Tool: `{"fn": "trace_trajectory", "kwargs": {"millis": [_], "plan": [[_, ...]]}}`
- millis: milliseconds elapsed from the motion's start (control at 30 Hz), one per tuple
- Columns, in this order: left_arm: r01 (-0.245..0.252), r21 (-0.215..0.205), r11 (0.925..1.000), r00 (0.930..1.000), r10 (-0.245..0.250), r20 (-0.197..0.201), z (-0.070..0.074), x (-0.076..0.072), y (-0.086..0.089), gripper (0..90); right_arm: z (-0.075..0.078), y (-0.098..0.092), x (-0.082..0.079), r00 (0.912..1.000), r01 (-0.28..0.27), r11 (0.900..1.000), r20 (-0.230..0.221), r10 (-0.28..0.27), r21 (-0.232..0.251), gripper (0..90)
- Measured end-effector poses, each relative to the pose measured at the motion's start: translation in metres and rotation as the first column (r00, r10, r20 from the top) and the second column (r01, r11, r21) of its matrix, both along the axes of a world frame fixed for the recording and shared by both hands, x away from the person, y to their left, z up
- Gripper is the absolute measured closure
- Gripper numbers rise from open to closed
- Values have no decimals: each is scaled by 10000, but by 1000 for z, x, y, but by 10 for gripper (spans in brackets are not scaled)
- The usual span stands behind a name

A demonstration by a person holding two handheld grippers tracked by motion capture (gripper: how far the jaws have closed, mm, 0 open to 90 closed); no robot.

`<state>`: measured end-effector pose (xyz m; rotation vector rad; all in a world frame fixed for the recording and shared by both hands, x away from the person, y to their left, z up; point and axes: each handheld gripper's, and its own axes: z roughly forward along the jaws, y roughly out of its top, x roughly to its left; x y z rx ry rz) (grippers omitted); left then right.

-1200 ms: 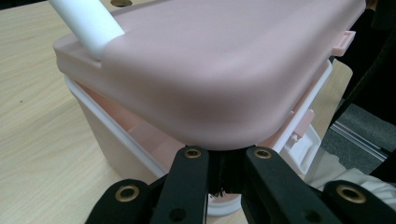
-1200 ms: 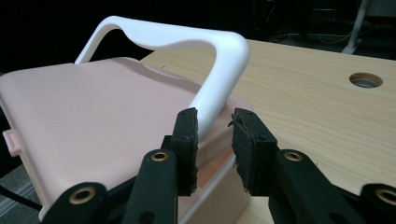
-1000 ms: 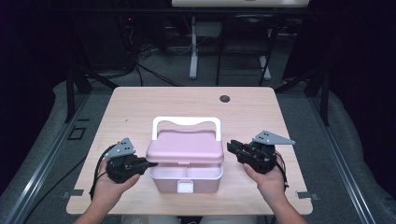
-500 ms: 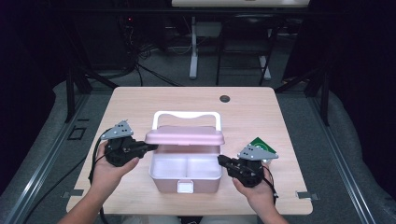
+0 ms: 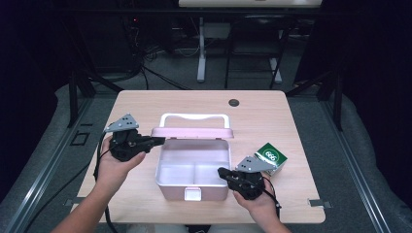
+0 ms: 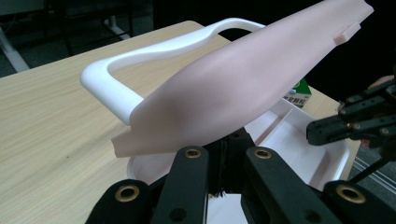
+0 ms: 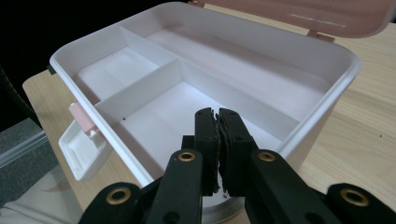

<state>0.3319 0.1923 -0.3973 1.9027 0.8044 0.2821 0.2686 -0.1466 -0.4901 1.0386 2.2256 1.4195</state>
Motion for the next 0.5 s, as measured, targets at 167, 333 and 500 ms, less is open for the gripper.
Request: {"fn": "trace_trajectory", "kwargs": {"millis": [167, 333, 500], "plan": [[-100, 32, 9999, 9999, 100, -8, 3, 5, -1, 897, -2, 3, -2, 9999, -140, 9999, -10, 140, -99, 872], [-189, 139, 9997, 9998, 189, -28, 7, 11, -2, 898, -5, 5, -2, 9997, -217, 9997, -79, 216, -141, 882], [-253, 241, 9994, 9997, 253, -5, 10, 15, -3, 897, -6, 4, -1, 9996, -272, 9996, -98, 271, -114, 900]]}}
